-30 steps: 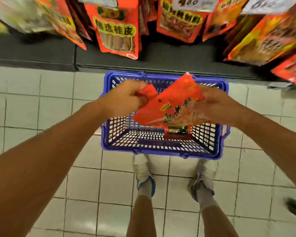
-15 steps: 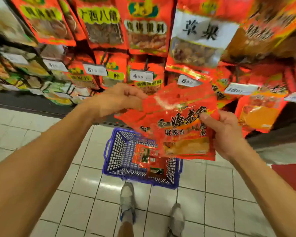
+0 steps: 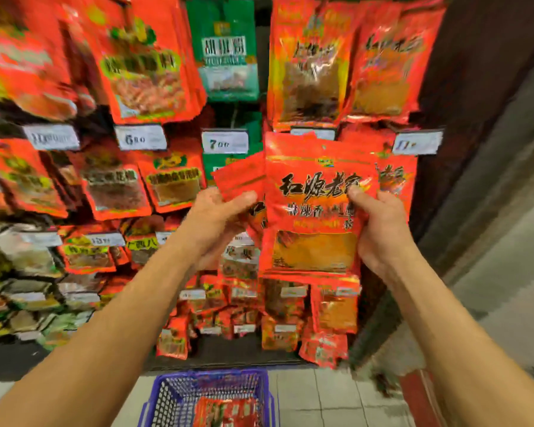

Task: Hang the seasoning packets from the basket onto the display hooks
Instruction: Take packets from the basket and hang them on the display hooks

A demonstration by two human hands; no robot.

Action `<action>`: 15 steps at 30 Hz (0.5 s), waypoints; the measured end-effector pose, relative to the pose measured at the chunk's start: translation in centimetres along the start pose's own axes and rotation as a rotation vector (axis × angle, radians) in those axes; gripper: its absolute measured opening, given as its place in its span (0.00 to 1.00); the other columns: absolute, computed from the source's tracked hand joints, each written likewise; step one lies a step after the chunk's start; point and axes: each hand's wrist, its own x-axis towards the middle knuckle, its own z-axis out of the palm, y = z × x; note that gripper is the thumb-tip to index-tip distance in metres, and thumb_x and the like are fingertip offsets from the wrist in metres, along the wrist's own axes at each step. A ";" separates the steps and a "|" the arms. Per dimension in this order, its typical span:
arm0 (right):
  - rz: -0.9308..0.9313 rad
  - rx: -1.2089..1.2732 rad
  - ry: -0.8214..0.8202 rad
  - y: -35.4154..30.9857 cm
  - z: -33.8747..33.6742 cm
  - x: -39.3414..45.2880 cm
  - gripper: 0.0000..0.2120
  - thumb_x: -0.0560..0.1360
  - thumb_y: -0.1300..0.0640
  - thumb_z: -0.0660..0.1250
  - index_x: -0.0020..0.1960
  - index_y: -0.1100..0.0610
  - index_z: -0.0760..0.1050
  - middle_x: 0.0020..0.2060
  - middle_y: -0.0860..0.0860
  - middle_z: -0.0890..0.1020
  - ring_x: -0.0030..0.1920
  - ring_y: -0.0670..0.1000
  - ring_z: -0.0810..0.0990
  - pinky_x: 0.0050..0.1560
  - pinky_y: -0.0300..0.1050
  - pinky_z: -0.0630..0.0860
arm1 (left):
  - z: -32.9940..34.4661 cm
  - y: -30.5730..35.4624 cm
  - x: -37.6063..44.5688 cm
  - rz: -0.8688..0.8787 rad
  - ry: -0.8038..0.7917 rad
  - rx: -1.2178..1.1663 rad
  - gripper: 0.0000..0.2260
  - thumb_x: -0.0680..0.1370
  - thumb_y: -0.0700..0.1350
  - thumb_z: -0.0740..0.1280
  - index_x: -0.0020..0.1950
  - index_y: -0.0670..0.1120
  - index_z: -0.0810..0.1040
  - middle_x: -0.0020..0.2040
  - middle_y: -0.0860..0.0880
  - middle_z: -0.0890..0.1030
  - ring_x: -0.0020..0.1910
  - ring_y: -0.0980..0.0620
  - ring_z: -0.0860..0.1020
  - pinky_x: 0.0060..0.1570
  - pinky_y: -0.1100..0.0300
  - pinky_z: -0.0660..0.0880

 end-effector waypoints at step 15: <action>-0.206 -0.019 0.263 -14.0 -4.3 6.2 0.05 0.75 0.59 0.70 0.49 0.56 0.82 0.44 0.57 0.88 0.44 0.58 0.88 0.49 0.59 0.83 | 5.9 11.3 8.9 0.299 0.156 -0.076 0.09 0.81 0.38 0.65 0.59 0.45 0.80 0.48 0.48 0.86 0.44 0.50 0.84 0.45 0.51 0.83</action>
